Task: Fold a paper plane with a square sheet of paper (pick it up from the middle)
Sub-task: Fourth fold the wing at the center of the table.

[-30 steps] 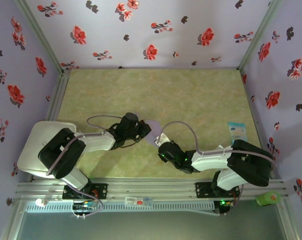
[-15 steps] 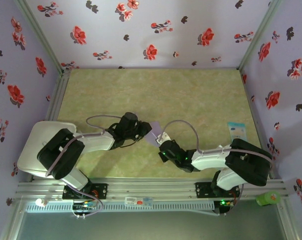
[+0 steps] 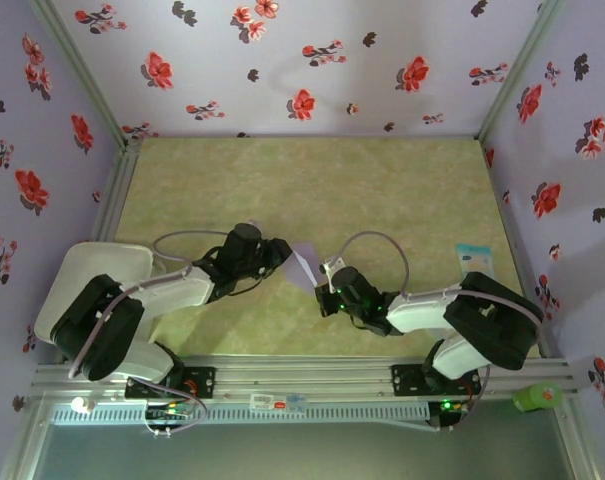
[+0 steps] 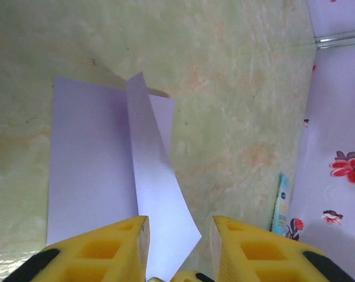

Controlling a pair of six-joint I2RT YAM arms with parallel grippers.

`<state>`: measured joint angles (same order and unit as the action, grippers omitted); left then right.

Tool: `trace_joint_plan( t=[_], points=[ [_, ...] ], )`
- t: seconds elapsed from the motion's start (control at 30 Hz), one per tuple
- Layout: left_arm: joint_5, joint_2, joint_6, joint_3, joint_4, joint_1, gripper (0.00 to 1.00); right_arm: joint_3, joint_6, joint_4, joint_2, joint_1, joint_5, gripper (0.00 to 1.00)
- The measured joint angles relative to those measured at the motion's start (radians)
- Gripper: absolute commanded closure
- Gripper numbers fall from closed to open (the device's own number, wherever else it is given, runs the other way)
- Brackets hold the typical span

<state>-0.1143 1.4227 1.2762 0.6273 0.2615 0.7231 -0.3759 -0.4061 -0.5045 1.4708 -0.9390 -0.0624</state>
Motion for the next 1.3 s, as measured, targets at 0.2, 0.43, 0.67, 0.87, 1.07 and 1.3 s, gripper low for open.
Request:
trace_joint_plan(
  t=[0.2, 0.43, 0.67, 0.87, 1.07, 1.3],
  points=[
    [0.0, 0.0, 0.0, -0.008, -0.008, 0.0, 0.67, 0.04, -0.087, -0.114, 0.02, 0.063, 0.116, 0.97],
    [-0.003, 0.0, -0.024, -0.008, -0.008, -0.002, 0.52, 0.051, -0.108, -0.14, 0.022, 0.084, 0.172, 0.95],
    [-0.019, 0.023, -0.037, 0.014, 0.014, -0.002, 0.41, -0.014, 0.005, 0.029, 0.0, 0.079, 0.135, 0.94],
    [-0.021, 0.072, -0.016, 0.019, 0.03, -0.008, 0.36, -0.04, 0.118, 0.126, -0.022, 0.06, 0.084, 0.94],
    [-0.029, 0.105, 0.012, 0.021, 0.04, -0.01, 0.35, -0.044, 0.199, 0.169, -0.034, 0.018, 0.047, 0.93],
    [-0.051, 0.156, 0.041, 0.053, 0.067, -0.013, 0.43, -0.045, 0.254, 0.19, -0.062, -0.012, -0.007, 0.92]
  ],
)
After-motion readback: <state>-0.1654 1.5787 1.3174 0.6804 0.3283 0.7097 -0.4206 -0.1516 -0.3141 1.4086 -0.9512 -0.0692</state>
